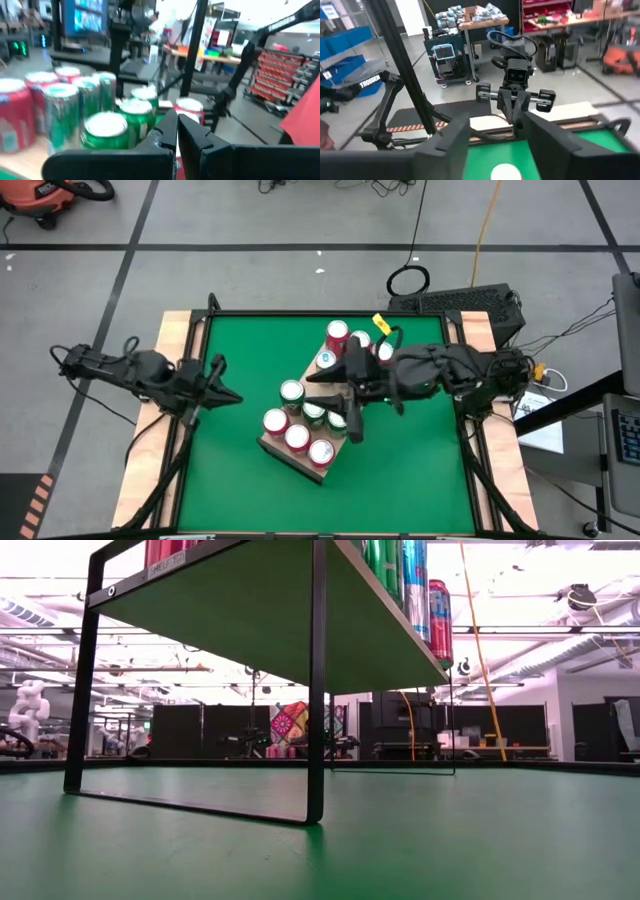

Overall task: Sort soda cans
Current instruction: Return to Home Position

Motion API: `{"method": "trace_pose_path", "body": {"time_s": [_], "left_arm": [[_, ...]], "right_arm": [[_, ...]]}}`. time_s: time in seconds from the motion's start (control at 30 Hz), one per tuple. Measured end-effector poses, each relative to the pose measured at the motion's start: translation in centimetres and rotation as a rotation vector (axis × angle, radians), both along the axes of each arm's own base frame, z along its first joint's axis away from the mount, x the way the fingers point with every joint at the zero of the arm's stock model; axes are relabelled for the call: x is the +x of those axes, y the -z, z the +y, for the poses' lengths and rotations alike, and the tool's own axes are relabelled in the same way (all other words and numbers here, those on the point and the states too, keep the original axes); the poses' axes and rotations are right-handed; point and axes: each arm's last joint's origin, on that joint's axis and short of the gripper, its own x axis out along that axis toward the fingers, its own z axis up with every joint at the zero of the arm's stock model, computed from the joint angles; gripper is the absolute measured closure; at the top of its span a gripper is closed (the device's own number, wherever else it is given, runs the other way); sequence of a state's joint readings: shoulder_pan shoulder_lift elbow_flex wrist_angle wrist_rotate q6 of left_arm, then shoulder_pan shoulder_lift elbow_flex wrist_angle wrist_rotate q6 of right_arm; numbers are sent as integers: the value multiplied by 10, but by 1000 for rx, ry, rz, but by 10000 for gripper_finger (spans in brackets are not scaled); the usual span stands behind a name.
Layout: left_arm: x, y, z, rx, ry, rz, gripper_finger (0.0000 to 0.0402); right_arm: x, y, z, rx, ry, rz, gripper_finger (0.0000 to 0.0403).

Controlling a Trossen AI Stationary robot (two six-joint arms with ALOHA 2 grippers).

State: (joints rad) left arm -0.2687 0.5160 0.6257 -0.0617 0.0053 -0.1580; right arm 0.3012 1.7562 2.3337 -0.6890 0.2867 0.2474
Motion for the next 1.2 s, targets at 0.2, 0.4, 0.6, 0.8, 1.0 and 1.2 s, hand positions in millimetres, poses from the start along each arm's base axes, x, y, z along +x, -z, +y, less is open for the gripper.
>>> {"method": "trace_pose_path", "body": {"time_s": [0.2, 0.4, 0.6, 0.8, 1.0, 1.2], "left_arm": [[-14, -12, 5, 26, -29, -59, 388], [-22, -6, 11, 20, -155, 36, 388], [-23, -11, 11, -6, -172, -10, 389], [-22, -12, 12, -23, -204, -15, 389], [-22, -12, 13, -47, -243, -10, 389], [-21, -11, 13, -39, -245, -9, 389]], "right_arm": [[-29, -13, -9, -92, -9, 13, 342], [-78, -21, -19, -164, -42, 96, 393], [-121, -31, -26, -251, -86, 104, 401], [-151, -28, -31, -298, -131, 177, 402], [-173, -27, -34, -306, -166, 208, 403], [-180, -17, -31, -308, -143, 237, 403]]}}
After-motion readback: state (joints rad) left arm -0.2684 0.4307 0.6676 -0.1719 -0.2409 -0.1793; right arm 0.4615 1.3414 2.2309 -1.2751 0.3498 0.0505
